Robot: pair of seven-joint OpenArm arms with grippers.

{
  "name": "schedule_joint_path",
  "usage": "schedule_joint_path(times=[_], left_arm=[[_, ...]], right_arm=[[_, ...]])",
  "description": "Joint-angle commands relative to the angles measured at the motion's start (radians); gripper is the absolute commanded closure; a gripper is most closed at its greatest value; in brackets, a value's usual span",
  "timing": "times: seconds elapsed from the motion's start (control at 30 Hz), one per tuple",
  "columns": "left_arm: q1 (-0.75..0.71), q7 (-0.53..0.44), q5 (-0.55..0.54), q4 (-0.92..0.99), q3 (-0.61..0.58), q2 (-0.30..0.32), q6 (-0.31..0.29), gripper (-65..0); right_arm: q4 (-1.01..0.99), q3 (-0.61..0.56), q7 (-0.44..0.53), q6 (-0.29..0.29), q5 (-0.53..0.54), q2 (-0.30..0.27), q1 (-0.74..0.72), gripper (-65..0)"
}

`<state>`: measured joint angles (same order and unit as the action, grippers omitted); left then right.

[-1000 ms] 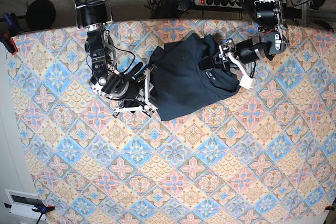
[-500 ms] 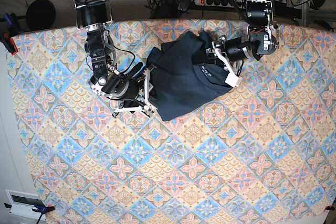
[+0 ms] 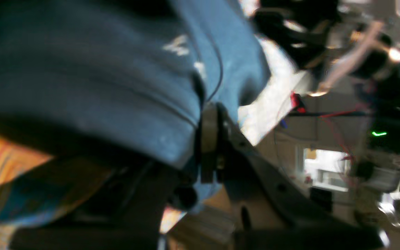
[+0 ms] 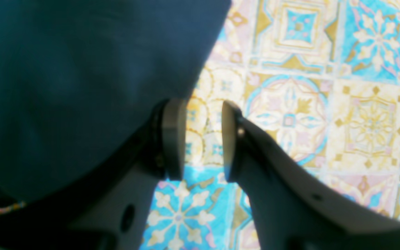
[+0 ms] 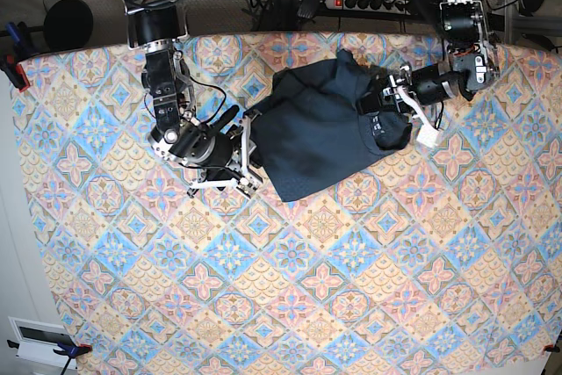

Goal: Layout the t-shirt on the table in an organized manner, then fold the t-shirt properly

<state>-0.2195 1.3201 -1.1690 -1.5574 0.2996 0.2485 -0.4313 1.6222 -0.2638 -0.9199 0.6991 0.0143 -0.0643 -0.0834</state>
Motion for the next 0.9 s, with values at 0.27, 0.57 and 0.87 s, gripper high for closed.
schedule_joint_path(times=[0.27, 0.57, 0.87], left_arm=[[0.009, -0.009, 0.085, 0.071, -0.145, 0.022, -0.004, 0.0], [0.004, -0.006, 0.082, -0.113, -0.196, 0.036, -0.005, 0.0], [0.002, 0.028, 0.083, -0.151, -0.196, 0.048, -0.005, -17.9]], right_arm=[[0.016, -0.001, 0.015, -0.001, 0.014, 0.001, -0.020, -16.5], [0.071, -0.002, 0.012, -0.001, 0.014, 0.001, -0.014, -16.5], [0.197, -0.159, 0.012, -0.001, 0.014, 0.001, -0.011, -16.5]])
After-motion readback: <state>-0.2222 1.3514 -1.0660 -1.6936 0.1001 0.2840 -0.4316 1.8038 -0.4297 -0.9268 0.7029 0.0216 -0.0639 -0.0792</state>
